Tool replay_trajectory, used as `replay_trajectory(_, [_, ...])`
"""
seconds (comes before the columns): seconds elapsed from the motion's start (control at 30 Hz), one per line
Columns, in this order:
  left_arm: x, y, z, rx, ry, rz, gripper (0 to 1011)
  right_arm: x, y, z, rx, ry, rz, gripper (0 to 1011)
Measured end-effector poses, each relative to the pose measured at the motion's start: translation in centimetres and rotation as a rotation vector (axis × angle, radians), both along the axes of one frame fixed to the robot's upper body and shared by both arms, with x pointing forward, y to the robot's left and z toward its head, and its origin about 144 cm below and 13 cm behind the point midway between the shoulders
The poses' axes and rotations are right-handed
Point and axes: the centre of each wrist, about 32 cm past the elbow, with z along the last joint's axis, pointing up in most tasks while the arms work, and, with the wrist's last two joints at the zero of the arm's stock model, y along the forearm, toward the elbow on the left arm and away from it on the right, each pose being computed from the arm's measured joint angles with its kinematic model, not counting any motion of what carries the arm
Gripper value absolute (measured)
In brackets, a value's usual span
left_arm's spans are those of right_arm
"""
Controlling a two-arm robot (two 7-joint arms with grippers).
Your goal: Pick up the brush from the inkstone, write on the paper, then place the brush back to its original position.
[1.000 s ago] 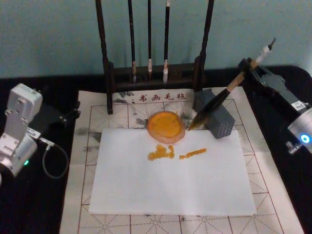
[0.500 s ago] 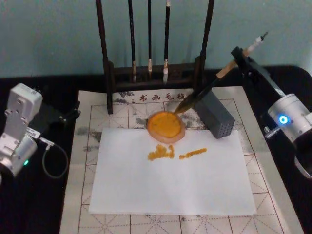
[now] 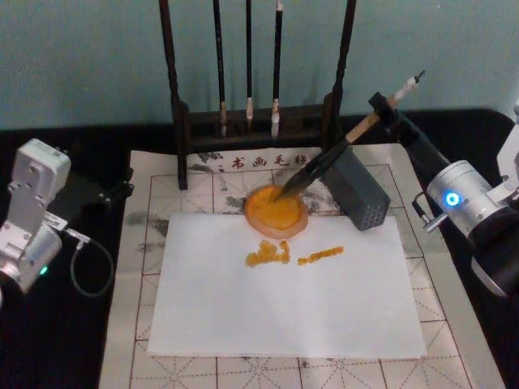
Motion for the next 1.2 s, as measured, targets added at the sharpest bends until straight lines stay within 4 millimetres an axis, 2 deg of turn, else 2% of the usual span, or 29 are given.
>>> replay_trajectory(0.6, [0.0, 0.0, 0.0, 0.0, 0.0, 0.0, 1001, -0.5, 0.6, -1.2, 0.057, 0.099, 0.008, 195])
replay_trajectory(1.2, [0.0, 0.0, 0.0, 0.0, 0.0, 0.0, 1001, -0.4, 0.9, -1.5, 0.077, 0.13, -0.027, 195])
